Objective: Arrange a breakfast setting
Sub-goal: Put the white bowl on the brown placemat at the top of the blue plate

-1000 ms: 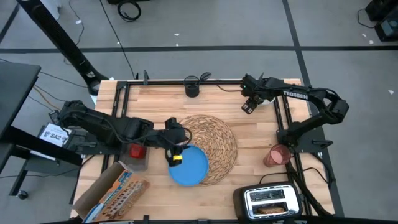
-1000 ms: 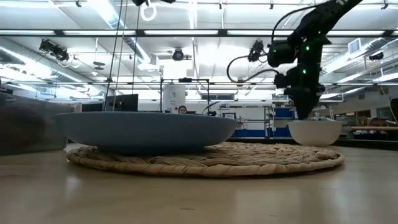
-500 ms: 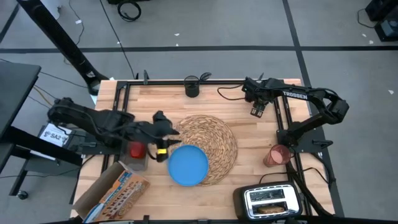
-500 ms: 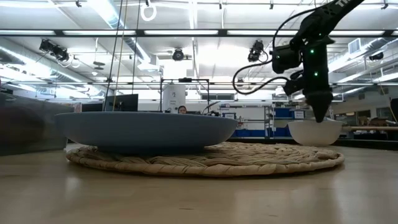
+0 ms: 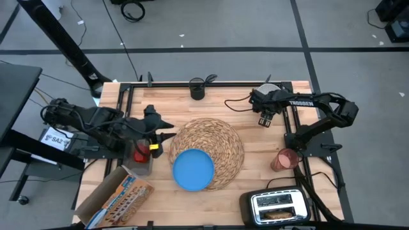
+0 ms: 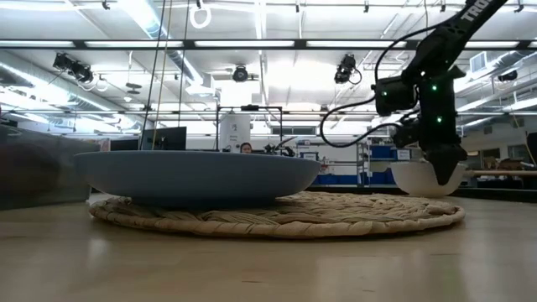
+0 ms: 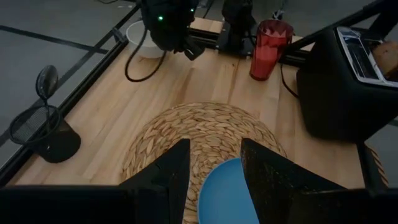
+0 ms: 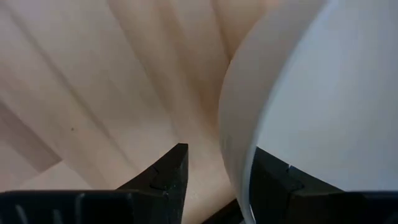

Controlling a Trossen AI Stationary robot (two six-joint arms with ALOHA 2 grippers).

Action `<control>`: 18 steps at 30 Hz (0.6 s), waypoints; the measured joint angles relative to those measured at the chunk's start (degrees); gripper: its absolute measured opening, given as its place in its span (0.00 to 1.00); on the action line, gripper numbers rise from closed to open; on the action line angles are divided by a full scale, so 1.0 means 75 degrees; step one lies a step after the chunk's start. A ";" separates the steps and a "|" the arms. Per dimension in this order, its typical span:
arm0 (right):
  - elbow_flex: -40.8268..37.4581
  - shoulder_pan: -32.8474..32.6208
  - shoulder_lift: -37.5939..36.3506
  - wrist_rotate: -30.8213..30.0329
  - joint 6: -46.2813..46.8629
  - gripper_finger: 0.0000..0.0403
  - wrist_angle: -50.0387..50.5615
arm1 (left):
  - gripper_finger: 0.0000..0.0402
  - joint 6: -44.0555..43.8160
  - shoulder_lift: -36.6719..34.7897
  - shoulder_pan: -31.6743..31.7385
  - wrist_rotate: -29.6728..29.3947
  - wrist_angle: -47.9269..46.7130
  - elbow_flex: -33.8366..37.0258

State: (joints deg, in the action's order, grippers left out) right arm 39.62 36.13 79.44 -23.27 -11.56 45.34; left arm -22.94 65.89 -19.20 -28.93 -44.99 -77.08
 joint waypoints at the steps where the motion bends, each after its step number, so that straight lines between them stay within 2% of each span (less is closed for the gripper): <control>1: -0.0017 -0.0031 0.0000 -0.0078 -0.0089 0.34 -0.0039 | 0.37 -0.0003 0.0000 0.0024 0.0002 -0.0007 0.0000; 5: -0.0021 -0.0066 0.0000 -0.0153 -0.0326 0.22 -0.0176 | 0.37 0.0000 -0.0005 0.0096 0.0003 -0.0012 0.0000; 9: 0.0076 -0.0166 -0.0117 -0.0128 -0.0345 0.05 0.0217 | 0.37 -0.0003 -0.0204 0.0102 0.0001 0.0014 0.0000; 14: 0.0742 -0.0868 -0.0761 -0.0374 -0.0144 0.03 0.1556 | 0.37 0.0054 -0.0581 0.0102 -0.0292 0.0008 0.0000; 18: 0.1524 -0.1910 -0.1380 -0.0507 0.0368 0.02 0.2714 | 0.37 0.0314 -0.0971 0.0105 -0.0765 0.0012 0.0000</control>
State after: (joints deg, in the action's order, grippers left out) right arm 51.05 21.81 69.09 -27.07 -8.81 65.69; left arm -20.59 58.60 -18.41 -34.66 -44.91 -77.08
